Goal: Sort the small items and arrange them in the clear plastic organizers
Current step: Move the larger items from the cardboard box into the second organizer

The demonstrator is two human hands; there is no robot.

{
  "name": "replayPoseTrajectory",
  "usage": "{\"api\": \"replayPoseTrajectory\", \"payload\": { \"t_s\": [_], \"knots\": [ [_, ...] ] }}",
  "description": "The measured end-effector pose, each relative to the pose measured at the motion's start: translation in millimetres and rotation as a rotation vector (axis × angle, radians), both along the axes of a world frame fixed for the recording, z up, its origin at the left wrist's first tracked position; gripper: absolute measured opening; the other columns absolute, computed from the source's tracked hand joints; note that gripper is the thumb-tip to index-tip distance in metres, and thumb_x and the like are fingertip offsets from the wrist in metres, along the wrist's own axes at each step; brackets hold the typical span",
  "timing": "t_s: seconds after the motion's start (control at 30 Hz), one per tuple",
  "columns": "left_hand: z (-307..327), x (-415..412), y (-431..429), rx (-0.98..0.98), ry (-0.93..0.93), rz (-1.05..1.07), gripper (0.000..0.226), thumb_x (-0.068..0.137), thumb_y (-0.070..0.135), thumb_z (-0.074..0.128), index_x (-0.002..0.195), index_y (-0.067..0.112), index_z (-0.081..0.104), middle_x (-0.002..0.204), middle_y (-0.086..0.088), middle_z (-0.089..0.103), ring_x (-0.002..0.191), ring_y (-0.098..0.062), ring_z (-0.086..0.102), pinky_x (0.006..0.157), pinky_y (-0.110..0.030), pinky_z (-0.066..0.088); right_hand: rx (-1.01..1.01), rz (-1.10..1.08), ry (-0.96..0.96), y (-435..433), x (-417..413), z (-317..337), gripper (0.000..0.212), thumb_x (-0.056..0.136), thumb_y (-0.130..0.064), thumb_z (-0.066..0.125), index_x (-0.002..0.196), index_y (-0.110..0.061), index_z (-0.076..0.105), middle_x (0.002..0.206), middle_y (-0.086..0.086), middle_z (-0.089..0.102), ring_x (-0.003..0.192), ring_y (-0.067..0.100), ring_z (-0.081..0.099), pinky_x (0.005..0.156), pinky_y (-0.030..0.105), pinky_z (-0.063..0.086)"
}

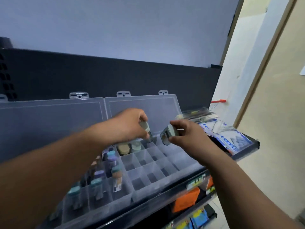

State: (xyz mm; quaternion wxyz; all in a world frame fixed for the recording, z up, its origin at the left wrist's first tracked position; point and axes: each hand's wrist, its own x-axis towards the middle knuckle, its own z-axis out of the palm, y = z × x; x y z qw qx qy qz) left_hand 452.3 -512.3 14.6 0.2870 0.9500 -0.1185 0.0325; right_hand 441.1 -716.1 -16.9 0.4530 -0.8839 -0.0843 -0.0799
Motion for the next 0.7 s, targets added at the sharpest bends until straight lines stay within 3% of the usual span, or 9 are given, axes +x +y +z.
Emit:
{"api": "replayPoseTrajectory", "payload": {
  "t_s": [0.13,0.27,0.43,0.53,0.7],
  "knots": [
    [-16.3,21.0,-16.5,-0.021,0.053,0.099,0.053,0.069,0.029,0.083,0.117,0.025,0.059,0.108,0.004,0.059,0.095,-0.015,0.057,0.084,-0.029,0.048,-0.085,0.133,0.019,-9.9,45.9,-4.2,0.052,0.079,-0.008,0.077,0.125,-0.02,0.058,0.115,-0.003,0.063,0.106,0.013,0.061,0.084,0.021,0.048],
    [-26.8,38.1,-36.2,0.035,0.072,0.214,0.052,0.067,0.027,0.084,0.114,0.026,0.061,0.109,0.002,0.061,0.096,-0.017,0.057,0.083,-0.029,0.049,-0.148,0.265,0.058,-18.6,80.5,-8.4,0.045,0.08,-0.01,0.075,0.12,-0.023,0.058,0.108,-0.006,0.062,0.099,0.011,0.06,0.077,0.02,0.049],
    [-43.5,47.0,-46.4,0.12,0.124,0.275,0.054,0.072,0.02,0.08,0.122,0.022,0.058,0.119,0.001,0.059,0.104,-0.016,0.056,0.084,-0.022,0.043,-0.283,0.393,0.096,-14.0,109.0,-24.0,0.035,0.075,-0.015,0.079,0.103,-0.027,0.06,0.101,-0.003,0.063,0.095,0.018,0.062,0.087,0.042,0.055],
    [-49.9,48.3,-49.2,0.19,0.165,0.322,0.061,0.073,0.025,0.08,0.129,0.024,0.055,0.125,0.002,0.059,0.11,-0.017,0.056,0.088,-0.024,0.044,-0.404,0.48,0.094,-11.1,118.0,-30.0,0.046,0.075,-0.023,0.08,0.115,-0.026,0.058,0.112,-0.004,0.058,0.101,0.015,0.058,0.091,0.037,0.052],
    [-55.8,47.2,-52.4,0.229,0.225,0.349,0.06,0.073,0.028,0.08,0.128,0.026,0.056,0.125,0.003,0.06,0.11,-0.017,0.057,0.096,-0.035,0.047,-0.532,0.532,0.094,-9.0,125.8,-34.5,0.05,0.071,-0.029,0.083,0.115,-0.022,0.06,0.112,-0.003,0.058,0.098,0.014,0.057,0.086,0.031,0.05]
  ]
}}
